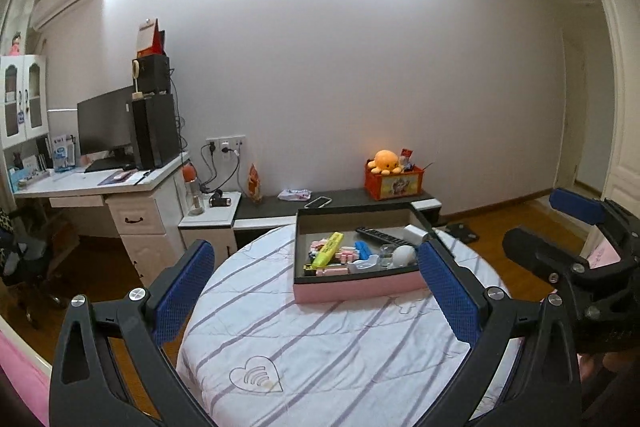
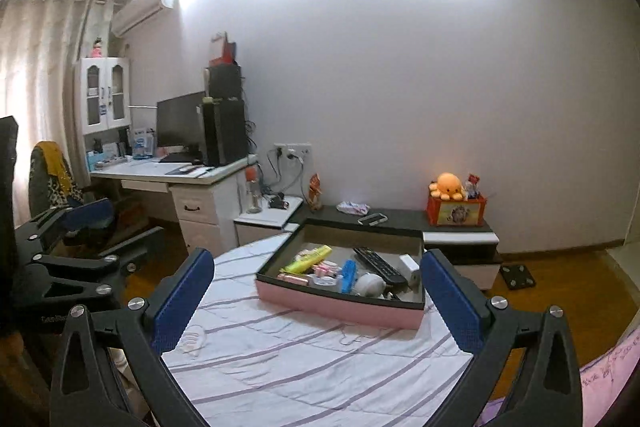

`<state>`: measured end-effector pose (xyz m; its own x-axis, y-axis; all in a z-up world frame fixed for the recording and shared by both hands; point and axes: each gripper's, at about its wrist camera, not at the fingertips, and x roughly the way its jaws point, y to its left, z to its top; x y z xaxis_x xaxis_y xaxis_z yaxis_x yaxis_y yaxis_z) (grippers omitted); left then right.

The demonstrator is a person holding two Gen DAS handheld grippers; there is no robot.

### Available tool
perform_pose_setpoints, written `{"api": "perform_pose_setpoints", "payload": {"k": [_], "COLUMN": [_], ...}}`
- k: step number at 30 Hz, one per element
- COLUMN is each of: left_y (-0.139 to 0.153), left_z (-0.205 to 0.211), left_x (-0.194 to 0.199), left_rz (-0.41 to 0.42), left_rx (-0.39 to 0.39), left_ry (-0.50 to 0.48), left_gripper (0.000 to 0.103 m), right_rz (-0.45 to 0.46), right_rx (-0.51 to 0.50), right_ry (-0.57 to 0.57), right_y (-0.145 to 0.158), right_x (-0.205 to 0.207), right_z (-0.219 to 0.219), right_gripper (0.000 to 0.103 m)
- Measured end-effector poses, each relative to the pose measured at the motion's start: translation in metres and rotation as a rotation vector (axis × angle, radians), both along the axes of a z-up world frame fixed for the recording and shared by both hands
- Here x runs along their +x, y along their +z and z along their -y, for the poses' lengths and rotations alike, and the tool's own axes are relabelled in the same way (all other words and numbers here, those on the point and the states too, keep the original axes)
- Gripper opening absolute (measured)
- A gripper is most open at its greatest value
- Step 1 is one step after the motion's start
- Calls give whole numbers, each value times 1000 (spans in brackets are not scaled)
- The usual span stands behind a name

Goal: Organize rigid objects

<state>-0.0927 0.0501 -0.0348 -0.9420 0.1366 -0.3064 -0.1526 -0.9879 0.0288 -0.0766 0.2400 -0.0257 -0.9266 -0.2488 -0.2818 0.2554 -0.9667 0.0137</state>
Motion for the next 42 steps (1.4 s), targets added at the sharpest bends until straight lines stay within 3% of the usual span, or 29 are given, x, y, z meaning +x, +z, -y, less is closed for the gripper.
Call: {"api": "perform_pose_setpoints", "payload": {"k": [11,19,42], "left_y": [23,37,42], "left_z": [5,6,18], "left_x": [51,88,108], "left_rz": [-100,-250,-306], "left_rx": [22,-5,-14], "left_ry": [16,85,161], "left_gripper": [103,103,103], "right_rz": [-126,-223,-268], "right_rx": [69,56,61], "right_ry": [-52,-78,-70], "right_y": [25,41,50], "right_x": [59,93,105], "right_z": [16,20,39], "right_gripper": [103,103,103]}}
